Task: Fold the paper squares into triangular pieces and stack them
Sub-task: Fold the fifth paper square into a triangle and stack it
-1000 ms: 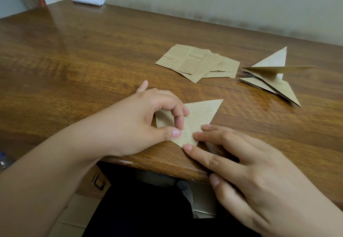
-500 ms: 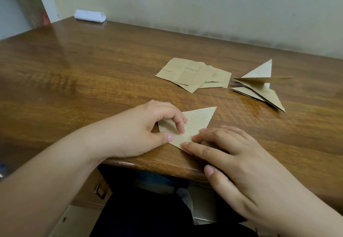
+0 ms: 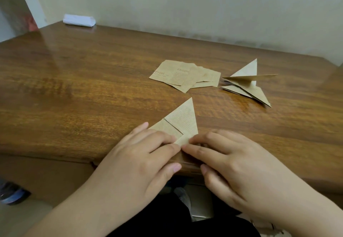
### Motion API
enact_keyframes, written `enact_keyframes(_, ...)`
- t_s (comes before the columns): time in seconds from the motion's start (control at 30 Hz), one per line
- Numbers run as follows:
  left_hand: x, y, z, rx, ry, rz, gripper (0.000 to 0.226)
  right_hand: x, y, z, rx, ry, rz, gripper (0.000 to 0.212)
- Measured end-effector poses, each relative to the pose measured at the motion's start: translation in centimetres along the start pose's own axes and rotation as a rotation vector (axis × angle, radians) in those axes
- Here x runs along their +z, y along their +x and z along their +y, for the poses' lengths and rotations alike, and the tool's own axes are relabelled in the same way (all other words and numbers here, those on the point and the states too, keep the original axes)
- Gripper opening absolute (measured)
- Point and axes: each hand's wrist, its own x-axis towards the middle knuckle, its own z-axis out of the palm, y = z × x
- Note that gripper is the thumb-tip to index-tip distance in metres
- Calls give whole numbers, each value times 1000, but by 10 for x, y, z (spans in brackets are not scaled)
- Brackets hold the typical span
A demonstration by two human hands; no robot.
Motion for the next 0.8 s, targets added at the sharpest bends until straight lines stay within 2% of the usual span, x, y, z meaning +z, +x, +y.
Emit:
enact_keyframes(0.13, 0, -1, -5, 16, -13, 25, 33, 3, 2, 2, -48, -51, 53, 37)
enact_keyframes(0.27, -1, 0, -8, 7, -89, 68, 28, 1, 0, 4, -44, 11, 47, 34)
enact_keyframes(0.43, 1, -4, -10, -27, -153, 101, 29, -2, -7, 7, 59, 190, 48, 36)
enact_keyframes(0.8, 3, -6, -4, -48, -168, 129, 30, 2, -9, -2, 236, 324, 151, 33)
